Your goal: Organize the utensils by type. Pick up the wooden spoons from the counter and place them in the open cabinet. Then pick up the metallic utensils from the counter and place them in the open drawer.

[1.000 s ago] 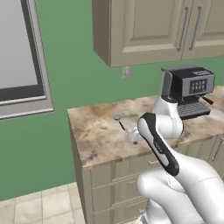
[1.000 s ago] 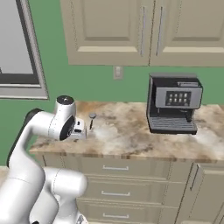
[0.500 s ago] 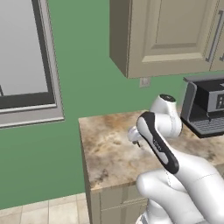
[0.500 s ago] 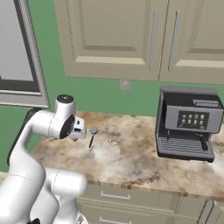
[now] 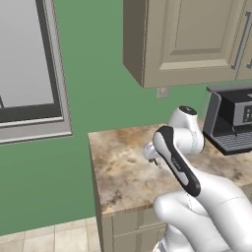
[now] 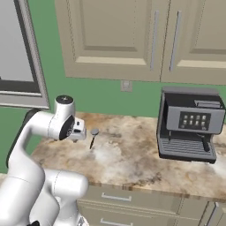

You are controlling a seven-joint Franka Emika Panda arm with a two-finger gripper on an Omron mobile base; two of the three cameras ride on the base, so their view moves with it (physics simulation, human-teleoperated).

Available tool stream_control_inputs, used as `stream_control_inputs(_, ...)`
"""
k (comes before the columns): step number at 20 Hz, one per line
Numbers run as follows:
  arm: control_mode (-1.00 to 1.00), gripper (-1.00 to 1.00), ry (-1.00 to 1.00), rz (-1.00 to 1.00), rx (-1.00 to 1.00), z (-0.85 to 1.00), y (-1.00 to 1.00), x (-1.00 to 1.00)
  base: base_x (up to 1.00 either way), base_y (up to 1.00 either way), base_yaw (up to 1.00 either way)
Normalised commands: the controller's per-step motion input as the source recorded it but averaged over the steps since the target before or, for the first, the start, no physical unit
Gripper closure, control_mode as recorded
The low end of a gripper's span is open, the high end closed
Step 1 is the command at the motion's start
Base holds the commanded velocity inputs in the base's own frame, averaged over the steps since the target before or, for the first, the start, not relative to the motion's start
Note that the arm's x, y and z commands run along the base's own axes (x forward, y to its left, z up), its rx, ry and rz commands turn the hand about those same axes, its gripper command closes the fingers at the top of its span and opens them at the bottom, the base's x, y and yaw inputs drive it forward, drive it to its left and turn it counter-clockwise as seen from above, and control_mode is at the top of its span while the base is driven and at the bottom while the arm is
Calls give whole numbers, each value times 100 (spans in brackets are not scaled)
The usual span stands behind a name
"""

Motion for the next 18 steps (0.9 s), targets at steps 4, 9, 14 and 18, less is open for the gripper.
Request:
stream_control_inputs(4, 100, -100, 0, 0, 0, 0, 0, 0, 0, 0, 0)
stream_control_inputs(9, 100, -100, 0, 0, 0, 0, 0, 0, 0, 0, 0)
stream_control_inputs(14, -100, -100, 1, 0, 0, -3, -5, 19, 1, 0, 0)
stream_control_inputs(18, -100, -100, 0, 0, -8, -17, -17, 53, 0, 0, 0)
